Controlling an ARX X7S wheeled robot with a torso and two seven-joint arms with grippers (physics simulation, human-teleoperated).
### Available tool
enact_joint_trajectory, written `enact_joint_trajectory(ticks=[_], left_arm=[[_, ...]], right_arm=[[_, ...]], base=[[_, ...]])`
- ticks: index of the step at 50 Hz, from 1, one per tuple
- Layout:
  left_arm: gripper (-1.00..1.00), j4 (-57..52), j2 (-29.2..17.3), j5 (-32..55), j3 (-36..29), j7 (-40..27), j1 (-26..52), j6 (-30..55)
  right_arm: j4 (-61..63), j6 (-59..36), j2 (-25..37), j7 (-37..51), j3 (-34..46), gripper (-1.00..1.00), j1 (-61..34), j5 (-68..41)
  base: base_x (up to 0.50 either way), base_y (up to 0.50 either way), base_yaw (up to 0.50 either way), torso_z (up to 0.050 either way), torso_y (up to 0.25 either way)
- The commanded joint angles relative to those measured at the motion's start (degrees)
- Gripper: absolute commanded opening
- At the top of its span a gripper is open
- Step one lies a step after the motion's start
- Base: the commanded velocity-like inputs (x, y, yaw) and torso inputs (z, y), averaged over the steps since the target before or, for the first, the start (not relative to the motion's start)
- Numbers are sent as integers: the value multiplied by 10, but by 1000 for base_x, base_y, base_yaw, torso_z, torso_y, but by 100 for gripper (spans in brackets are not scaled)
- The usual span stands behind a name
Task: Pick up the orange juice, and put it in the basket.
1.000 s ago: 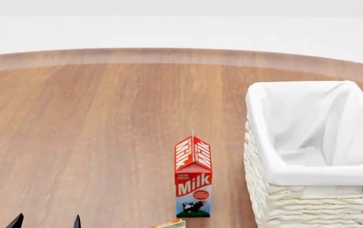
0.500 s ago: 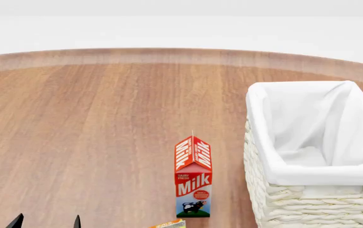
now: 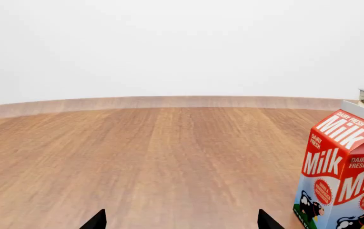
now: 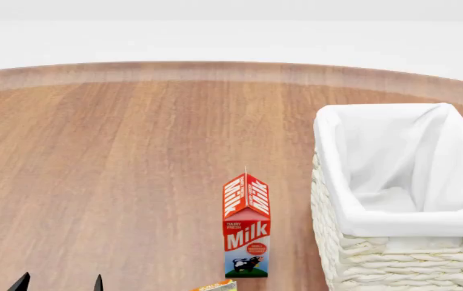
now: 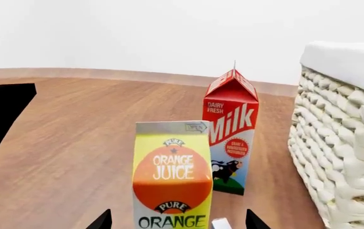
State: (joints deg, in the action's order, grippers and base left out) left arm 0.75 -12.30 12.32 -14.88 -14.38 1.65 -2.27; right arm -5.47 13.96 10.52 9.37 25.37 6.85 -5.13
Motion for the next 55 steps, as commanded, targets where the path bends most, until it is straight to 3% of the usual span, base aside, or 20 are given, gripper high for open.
enact_joint_trajectory(ticks=[1, 55], left_arm=[[100, 0, -2, 2, -3, -2, 1, -1], [100, 1, -11, 11, -15, -13, 3, -4]], right_arm=[[-27, 8, -7, 3, 4, 100, -18, -2], [-118, 25, -29, 13, 27, 100, -78, -16]], base=[[0, 0, 0, 0, 0], [0, 0, 0, 0, 0]])
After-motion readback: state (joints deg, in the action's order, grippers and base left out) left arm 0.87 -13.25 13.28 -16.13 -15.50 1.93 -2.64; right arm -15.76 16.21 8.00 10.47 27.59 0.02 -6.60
